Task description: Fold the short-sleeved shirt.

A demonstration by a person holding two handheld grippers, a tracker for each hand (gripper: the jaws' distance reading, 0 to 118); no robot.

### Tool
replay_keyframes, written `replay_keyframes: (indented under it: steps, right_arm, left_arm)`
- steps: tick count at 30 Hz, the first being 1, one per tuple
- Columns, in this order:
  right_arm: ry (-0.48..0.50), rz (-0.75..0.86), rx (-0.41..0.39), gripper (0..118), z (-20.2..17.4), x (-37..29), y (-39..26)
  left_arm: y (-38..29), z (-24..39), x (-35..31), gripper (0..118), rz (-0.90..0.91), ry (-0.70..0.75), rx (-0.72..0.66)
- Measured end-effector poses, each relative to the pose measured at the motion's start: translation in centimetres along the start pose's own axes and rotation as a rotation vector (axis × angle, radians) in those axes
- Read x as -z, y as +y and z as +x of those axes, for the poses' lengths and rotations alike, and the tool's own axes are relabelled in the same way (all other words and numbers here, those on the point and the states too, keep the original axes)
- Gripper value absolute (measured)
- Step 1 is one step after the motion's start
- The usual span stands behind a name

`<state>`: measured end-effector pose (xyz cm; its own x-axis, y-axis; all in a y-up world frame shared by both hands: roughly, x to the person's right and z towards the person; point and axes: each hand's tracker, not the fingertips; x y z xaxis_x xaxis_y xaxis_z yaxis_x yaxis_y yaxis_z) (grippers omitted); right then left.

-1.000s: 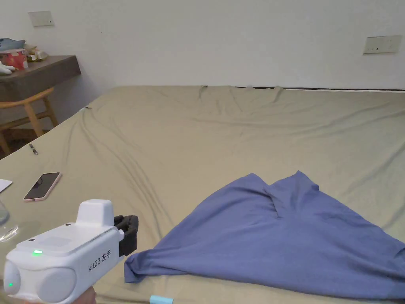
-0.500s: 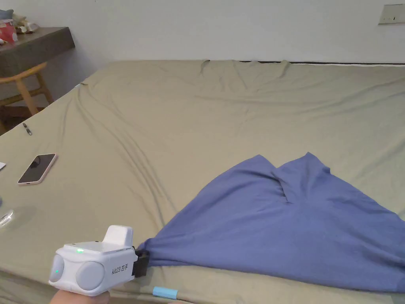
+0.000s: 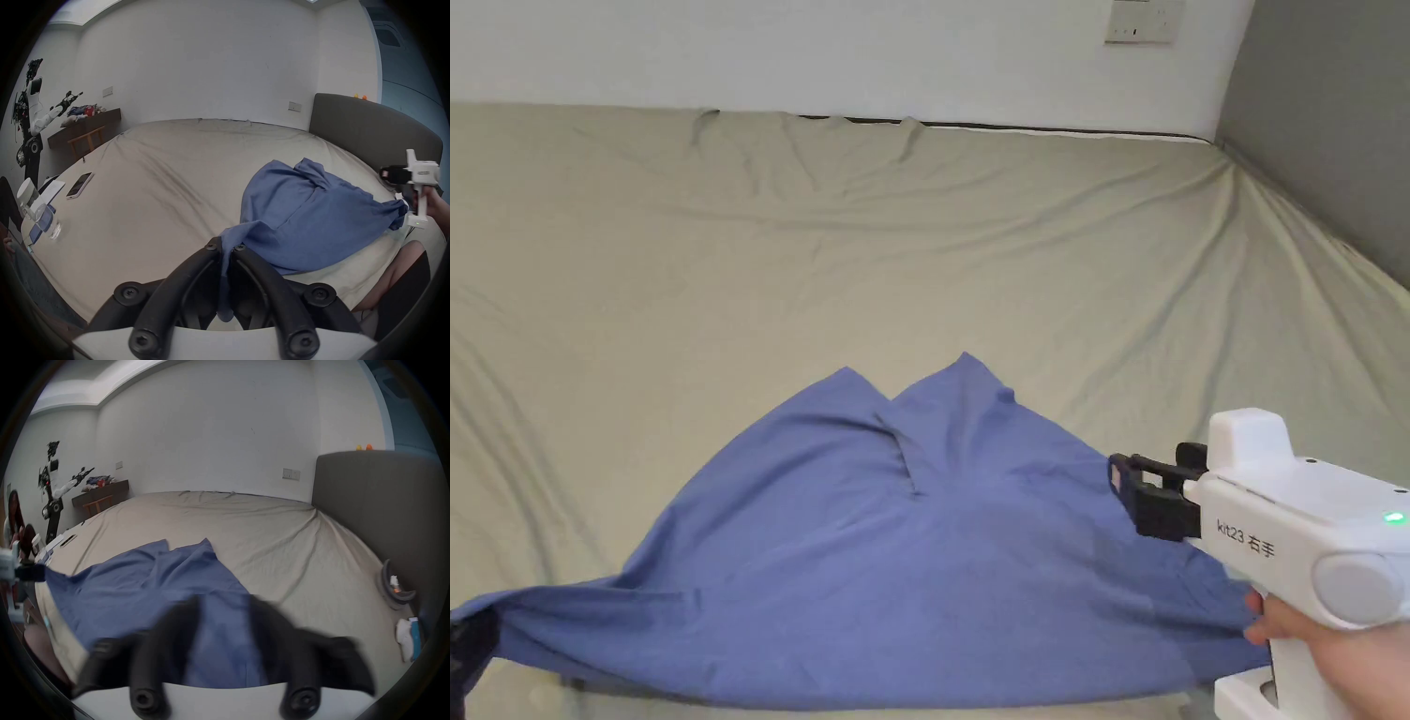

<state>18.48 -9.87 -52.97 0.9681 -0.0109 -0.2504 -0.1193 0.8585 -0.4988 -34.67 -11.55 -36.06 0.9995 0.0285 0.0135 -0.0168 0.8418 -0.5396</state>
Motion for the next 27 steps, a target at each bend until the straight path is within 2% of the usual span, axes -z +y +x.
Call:
replay_keyframes:
  steps: [1, 4, 7, 9, 11, 12, 13, 14, 15, 16, 17, 20, 24, 27]
  right_arm:
    - [0.010, -0.057, 0.031, 103, 0.9, 2.3, 0.6]
    - [-0.020, -0.125, 0.092, 96, 3.3, 8.5, 1.1]
    - [-0.030, -0.207, 0.089, 91, 3.8, 12.9, 0.9]
    - [0.013, -0.274, 0.065, 91, 3.3, 14.9, 0.0]
    - [0.069, -0.337, 0.002, 90, 2.4, 16.0, -1.1]
    - [0.062, -0.357, -0.041, 87, 1.4, 15.7, -1.5]
    - [-0.005, -0.258, -0.082, 81, 1.1, 15.1, -1.1]
    - [0.018, -0.287, -0.036, 62, 1.4, 14.9, -0.8]
    - [0.001, -0.243, -0.015, 28, 1.6, 14.3, -0.5]
    - [0.052, -0.224, 0.016, 2, 2.0, 13.6, -0.4]
    - [0.045, -0.209, 0.040, 2, 2.0, 12.8, -0.2]
    - [0.020, -0.125, 0.002, 2, 1.6, 9.4, 1.4]
    - [0.030, 0.025, 0.009, 2, 1.2, 2.8, 5.2]
    - [-0.014, 0.156, 0.011, 2, 1.6, -3.1, 8.7]
  left_arm:
    - [0.3, 0.2, 0.0, 1, 0.027, 0.023, -0.018]
    - [1.1, 0.5, 0.2, 1, 0.035, 0.021, -0.035]
    - [1.6, 1.2, 1.0, 1, 0.011, 0.031, 0.003]
    - [1.6, 1.5, 1.4, 1, -0.012, 0.029, 0.012]
    - [1.8, 1.5, 1.9, 1, -0.017, 0.029, 0.011]
    - [1.8, 1.7, 1.9, 1, -0.014, 0.034, 0.015]
    - [1.9, 1.9, 1.9, 1, -0.002, 0.043, 0.019]
    - [2.0, 1.7, 1.9, 1, 0.010, 0.046, 0.020]
    - [2.1, 1.7, 1.8, 1, 0.022, 0.044, 0.013]
    - [2.3, 1.7, 1.5, 1, 0.032, 0.039, 0.008]
    - [2.5, 1.7, 1.3, 1, 0.033, 0.035, 0.006]
    - [3.6, 1.3, 0.2, 1, 0.057, 0.019, -0.020]
    - [6.2, 0.7, -2.1, 1, 0.111, -0.002, -0.057]
    - [9.2, 0.1, -4.2, 1, 0.178, -0.014, -0.063]
